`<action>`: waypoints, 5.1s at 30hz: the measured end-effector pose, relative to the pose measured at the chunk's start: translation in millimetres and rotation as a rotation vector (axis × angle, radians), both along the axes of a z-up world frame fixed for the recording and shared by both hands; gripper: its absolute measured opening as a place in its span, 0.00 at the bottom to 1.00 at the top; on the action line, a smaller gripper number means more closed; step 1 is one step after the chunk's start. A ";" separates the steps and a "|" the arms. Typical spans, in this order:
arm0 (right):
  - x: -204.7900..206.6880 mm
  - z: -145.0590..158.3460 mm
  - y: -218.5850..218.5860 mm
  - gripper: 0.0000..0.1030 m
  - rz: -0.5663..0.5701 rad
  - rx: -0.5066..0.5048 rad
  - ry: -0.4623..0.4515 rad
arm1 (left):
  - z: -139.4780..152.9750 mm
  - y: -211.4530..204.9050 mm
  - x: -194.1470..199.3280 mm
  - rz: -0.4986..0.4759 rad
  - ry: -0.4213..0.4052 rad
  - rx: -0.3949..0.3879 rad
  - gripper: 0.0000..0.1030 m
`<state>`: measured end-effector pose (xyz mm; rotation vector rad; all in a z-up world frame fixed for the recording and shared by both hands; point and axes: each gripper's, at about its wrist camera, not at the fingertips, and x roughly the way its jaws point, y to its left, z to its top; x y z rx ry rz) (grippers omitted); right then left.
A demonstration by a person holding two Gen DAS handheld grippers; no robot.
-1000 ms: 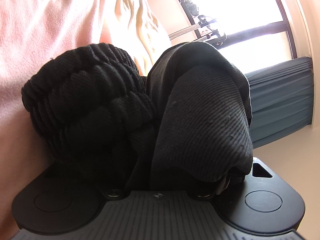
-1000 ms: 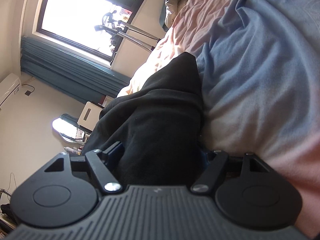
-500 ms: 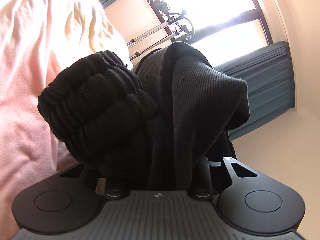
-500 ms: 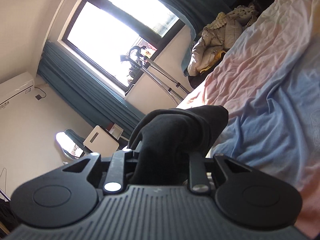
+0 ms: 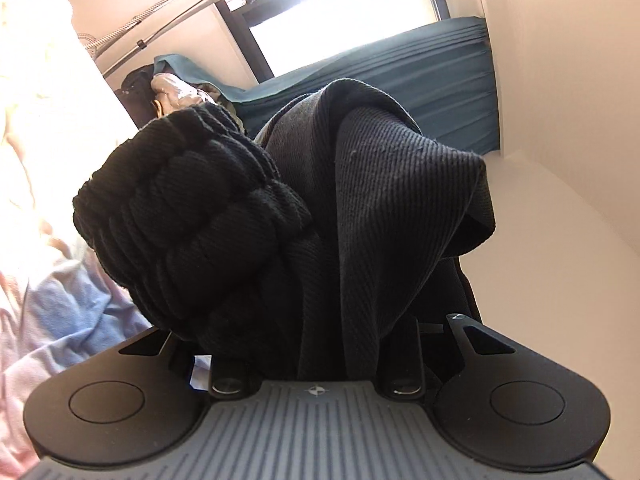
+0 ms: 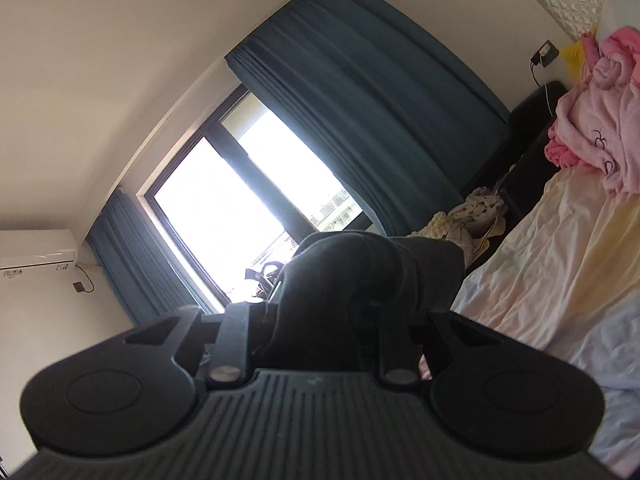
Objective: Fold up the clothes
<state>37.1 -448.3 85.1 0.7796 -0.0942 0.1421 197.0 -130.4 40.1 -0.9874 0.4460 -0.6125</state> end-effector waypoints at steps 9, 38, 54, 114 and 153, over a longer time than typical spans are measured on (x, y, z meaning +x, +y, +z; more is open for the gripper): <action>-8.4 -54.6 -109.3 0.25 -0.337 0.086 -0.010 | -53.2 -153.8 61.9 -0.211 0.026 0.054 0.39; 2.3 -160.4 -131.1 0.56 -0.802 0.165 0.465 | -158.3 -166.3 77.8 -0.430 0.102 0.524 0.97; -14.1 -63.9 -4.8 0.56 -0.320 -0.181 0.309 | 16.4 44.3 -96.3 0.029 -0.259 0.881 1.00; -3.4 -80.1 213.3 0.67 0.085 -0.673 0.207 | -0.7 151.4 -158.1 0.373 -0.268 1.047 1.00; 5.9 -89.3 213.2 1.00 0.095 -0.654 0.252 | -7.1 145.4 -154.8 0.450 -0.248 1.076 1.00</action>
